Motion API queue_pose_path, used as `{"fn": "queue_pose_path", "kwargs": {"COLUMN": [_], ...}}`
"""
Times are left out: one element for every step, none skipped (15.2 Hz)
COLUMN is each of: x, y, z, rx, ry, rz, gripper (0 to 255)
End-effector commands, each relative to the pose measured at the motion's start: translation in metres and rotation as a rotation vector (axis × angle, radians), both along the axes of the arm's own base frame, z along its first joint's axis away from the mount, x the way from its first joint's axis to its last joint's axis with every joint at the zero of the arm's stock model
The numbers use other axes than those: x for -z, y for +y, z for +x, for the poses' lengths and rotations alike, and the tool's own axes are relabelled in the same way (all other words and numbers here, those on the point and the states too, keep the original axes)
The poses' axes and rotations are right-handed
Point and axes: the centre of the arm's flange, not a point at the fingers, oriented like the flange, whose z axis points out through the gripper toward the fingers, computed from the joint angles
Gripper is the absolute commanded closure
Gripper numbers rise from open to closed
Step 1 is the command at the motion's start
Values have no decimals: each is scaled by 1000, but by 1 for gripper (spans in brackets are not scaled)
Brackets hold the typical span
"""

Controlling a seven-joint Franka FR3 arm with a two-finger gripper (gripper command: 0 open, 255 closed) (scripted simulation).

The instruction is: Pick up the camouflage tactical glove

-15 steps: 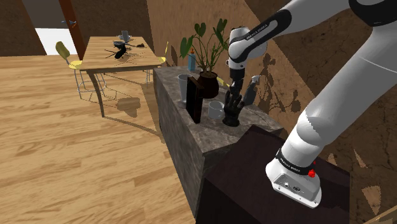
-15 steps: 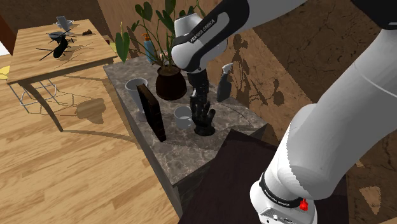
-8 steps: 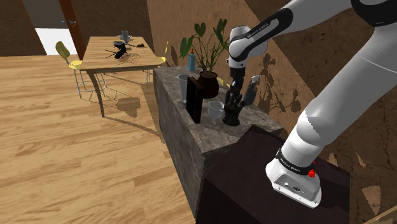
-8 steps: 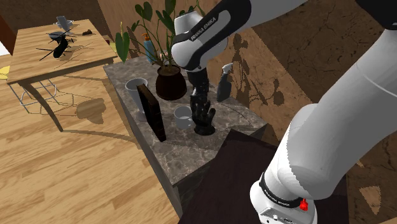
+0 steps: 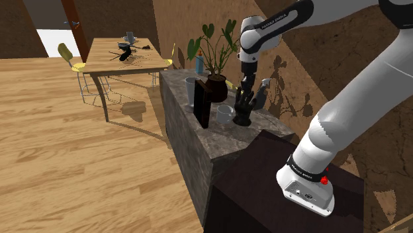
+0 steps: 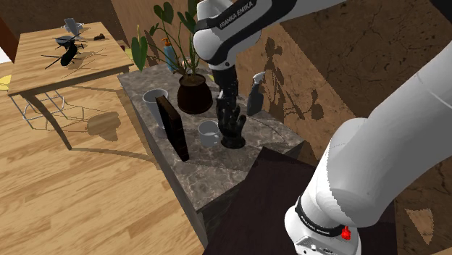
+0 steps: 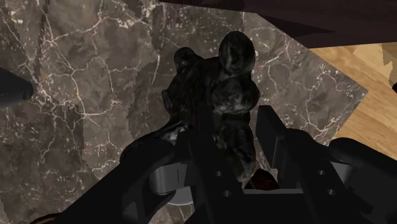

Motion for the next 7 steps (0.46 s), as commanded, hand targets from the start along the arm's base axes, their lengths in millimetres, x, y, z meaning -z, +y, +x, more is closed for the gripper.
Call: {"fn": "queue_pose_path", "kwargs": {"x": [-11, -16, -22, -27, -32, -33, -33], "y": [-1, -1, -1, -1, -1, -1, -1], "z": [1, 1, 1, 1, 1, 1, 1], "rx": [0, 0, 0, 0, 0, 0, 0], "ry": [0, 0, 0, 0, 0, 0, 0], "rz": [0, 0, 0, 0, 0, 0, 0], "gripper": [255, 255, 255, 255, 255, 255, 255]}}
